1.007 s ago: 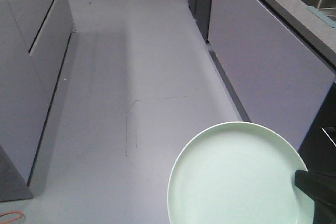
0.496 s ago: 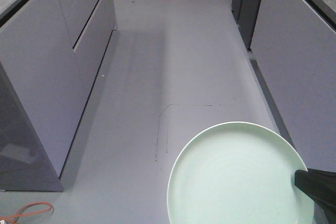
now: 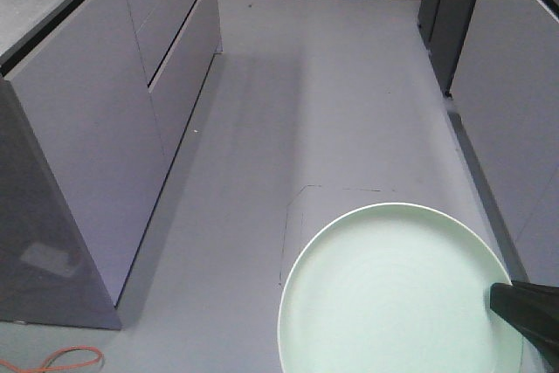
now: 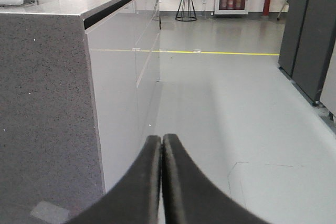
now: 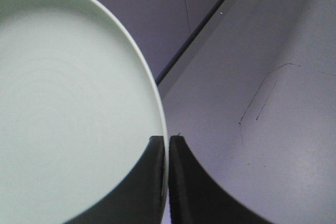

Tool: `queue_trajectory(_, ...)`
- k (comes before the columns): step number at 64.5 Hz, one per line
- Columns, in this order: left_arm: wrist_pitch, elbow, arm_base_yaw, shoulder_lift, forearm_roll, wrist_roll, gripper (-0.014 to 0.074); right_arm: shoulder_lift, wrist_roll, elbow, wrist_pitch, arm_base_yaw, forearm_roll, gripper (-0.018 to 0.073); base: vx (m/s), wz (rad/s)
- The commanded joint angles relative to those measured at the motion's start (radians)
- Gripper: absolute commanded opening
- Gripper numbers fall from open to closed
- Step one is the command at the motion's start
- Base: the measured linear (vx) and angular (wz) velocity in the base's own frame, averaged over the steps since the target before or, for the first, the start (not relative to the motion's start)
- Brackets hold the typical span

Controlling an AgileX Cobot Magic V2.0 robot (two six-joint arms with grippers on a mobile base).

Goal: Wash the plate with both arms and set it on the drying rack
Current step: 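Drive the base along the aisle holding the plate in the right gripper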

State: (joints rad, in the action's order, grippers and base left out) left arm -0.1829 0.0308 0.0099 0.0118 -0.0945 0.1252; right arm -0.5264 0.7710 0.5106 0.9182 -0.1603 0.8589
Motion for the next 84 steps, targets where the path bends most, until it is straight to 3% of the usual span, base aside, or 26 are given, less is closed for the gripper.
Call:
queue_trajectory(1, 0.072, -0.03, -0.005, 0.013, 0.007, 0.007, -0.0006, -0.004, 0.002, 0.028, -0.033, -0.003, 0.051, -0.0001, 0.16, 0.1)
queue_trajectory(84, 0.072, -0.03, -0.005, 0.013, 0.007, 0.007, -0.0006, -0.004, 0.003, 0.028, -0.033, -0.003, 0.051, -0.0001, 0.26, 0.0)
